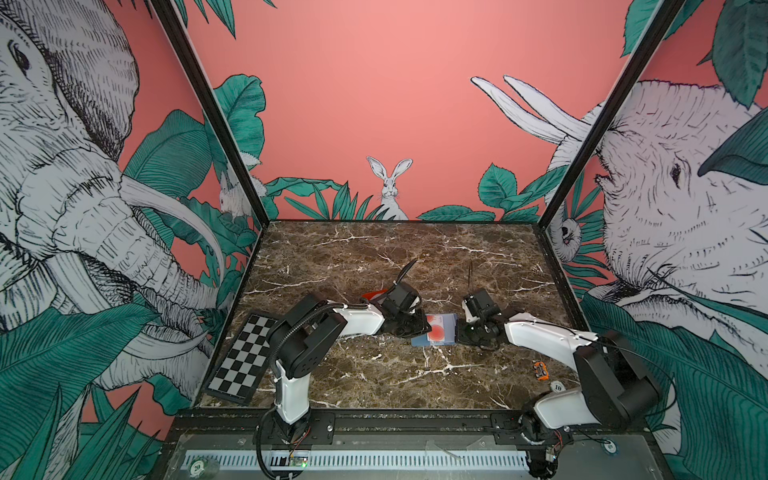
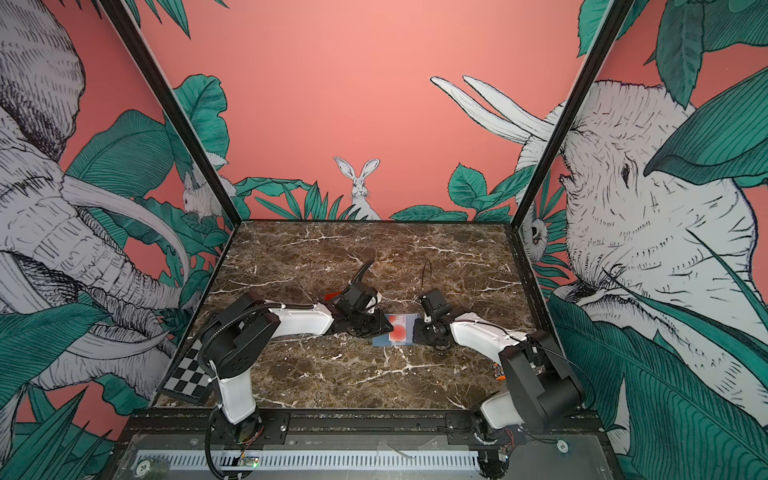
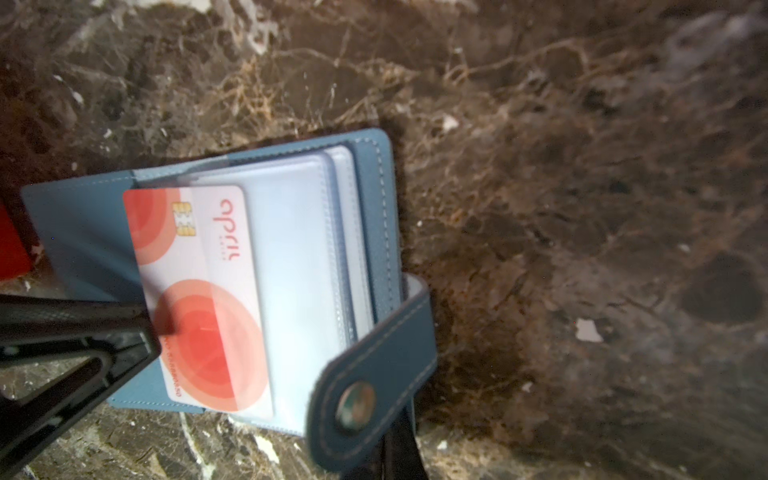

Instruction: Put the credit cards into the card holder

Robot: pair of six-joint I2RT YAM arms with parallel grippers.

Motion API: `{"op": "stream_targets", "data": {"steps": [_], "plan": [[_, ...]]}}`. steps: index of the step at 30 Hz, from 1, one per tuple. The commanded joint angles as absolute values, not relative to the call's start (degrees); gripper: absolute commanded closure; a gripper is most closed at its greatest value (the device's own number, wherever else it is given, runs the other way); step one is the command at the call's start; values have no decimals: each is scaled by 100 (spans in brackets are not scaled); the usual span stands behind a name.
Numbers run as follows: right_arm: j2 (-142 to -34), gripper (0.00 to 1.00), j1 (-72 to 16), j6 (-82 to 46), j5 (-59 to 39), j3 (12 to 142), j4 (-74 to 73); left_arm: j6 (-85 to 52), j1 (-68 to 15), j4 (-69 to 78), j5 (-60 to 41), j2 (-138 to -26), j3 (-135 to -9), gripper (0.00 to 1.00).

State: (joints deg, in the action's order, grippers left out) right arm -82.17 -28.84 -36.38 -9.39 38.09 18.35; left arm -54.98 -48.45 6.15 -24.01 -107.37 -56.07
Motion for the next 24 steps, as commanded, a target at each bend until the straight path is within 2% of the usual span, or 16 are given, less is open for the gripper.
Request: {"op": "stream_targets", "data": {"steps": [1,24], "plan": [[-8396,100,-2942,-3619,-861,3683,1801,-5548,-4879,759,-2478,-10774,-5719,81],[-8442,100,-2978,-3617,-854,3762,1827,-5502,-4928,769,-2531,-10964,-5975,82]]}}
